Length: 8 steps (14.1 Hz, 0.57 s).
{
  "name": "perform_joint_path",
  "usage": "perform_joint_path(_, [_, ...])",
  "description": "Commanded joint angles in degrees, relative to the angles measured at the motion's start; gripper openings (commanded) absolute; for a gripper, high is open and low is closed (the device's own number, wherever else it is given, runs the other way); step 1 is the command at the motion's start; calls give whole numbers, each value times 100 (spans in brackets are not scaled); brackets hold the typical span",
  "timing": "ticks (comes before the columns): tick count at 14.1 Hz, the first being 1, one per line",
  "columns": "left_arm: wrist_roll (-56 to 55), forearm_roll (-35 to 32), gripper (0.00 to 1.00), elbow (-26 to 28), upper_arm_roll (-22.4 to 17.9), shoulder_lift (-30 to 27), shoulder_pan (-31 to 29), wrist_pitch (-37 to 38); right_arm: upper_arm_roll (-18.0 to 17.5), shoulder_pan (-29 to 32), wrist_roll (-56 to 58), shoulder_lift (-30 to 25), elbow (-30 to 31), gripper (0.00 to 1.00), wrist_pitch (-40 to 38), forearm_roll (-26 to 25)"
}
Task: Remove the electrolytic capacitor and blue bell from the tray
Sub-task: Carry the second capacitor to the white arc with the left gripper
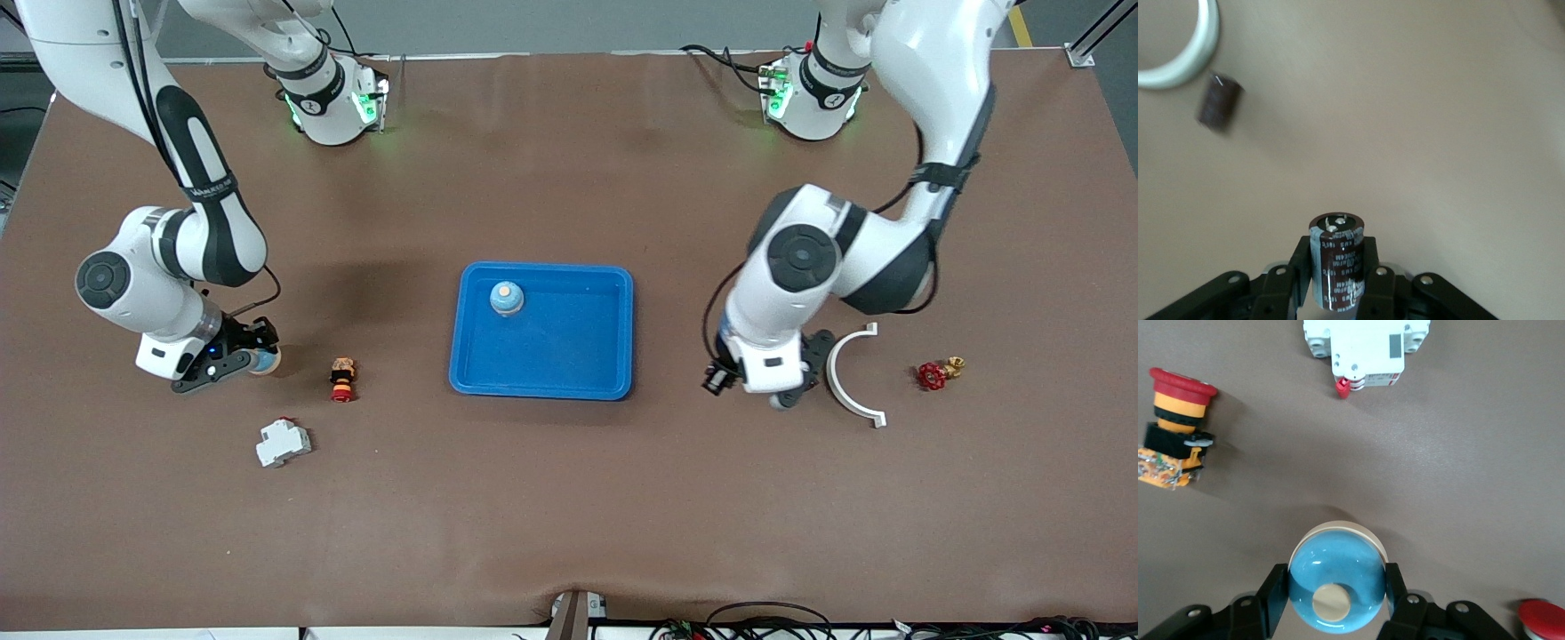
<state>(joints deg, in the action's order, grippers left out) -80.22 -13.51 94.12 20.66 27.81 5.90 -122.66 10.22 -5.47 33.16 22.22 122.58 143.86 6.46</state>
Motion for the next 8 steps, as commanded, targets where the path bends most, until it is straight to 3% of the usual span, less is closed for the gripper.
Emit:
perform_joint_path(1, [943,15,0,738,113,-460,-693,23,-108,108,129,72,29,0,141,233])
perform_joint_path(5, [2331,-73,0,1187,87,-417,-1589,5,-135,125,129,186,37,0,326,250])
perform_joint_path(8, [3168,-108,0,1223,87,-286,-2302,5,-135,117,164,256,29,0,335,487])
